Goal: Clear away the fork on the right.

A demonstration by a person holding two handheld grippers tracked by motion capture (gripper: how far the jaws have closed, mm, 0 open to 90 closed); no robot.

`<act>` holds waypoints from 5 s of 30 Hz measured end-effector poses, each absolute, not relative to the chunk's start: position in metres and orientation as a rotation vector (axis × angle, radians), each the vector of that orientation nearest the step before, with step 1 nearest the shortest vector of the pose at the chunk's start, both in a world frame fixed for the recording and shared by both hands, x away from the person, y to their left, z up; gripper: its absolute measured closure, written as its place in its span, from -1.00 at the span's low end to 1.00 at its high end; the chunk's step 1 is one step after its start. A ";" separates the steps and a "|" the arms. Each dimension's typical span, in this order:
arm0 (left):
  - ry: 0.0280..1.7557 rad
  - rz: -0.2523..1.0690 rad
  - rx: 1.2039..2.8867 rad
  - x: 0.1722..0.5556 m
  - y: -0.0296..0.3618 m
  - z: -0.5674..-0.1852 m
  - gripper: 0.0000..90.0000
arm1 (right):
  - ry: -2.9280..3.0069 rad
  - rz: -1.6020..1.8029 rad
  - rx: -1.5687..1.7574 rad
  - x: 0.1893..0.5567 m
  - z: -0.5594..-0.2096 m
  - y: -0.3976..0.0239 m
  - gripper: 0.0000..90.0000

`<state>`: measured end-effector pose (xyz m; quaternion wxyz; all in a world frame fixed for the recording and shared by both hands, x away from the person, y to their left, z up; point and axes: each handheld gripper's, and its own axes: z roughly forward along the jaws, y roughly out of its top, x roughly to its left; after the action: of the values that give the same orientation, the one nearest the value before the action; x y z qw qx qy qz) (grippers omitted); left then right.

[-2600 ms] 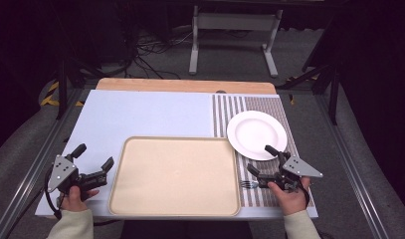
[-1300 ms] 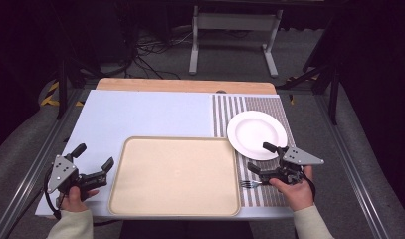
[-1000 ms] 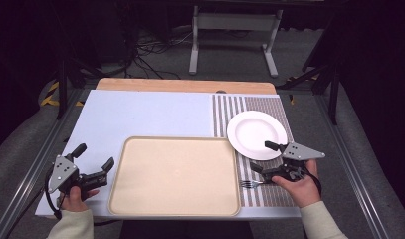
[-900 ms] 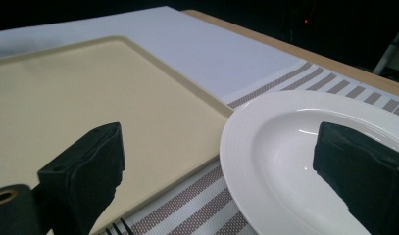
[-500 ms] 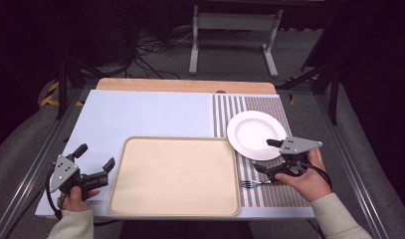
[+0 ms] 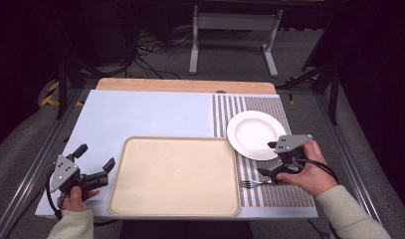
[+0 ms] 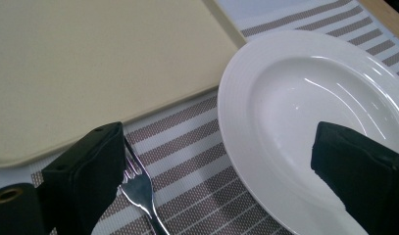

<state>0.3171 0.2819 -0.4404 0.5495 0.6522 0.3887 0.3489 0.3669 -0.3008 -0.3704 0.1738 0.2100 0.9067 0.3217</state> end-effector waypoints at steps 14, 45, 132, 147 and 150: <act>0.918 0.827 1.544 0.317 0.281 -0.440 -0.97 | 2.691 0.754 0.522 0.372 -0.368 -0.296 -0.83; 0.920 0.829 1.537 0.317 0.282 -0.440 -0.97 | 2.954 0.411 0.363 0.380 -0.382 -0.284 -0.54; 0.920 0.814 1.537 0.317 0.281 -0.440 -0.95 | 3.062 0.257 0.422 0.390 -0.351 -0.269 0.73; 0.921 0.815 1.537 0.317 0.282 -0.440 -0.95 | 2.994 0.463 0.834 0.390 -0.344 -0.260 0.73; 0.920 0.815 1.538 0.317 0.282 -0.440 -0.95 | 2.984 0.511 0.926 0.389 -0.343 -0.257 0.73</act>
<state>0.3166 0.2818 -0.4397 0.5534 0.6505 0.3894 0.3448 0.3893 -0.2572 -0.3430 -0.0120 0.2924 0.9425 0.1615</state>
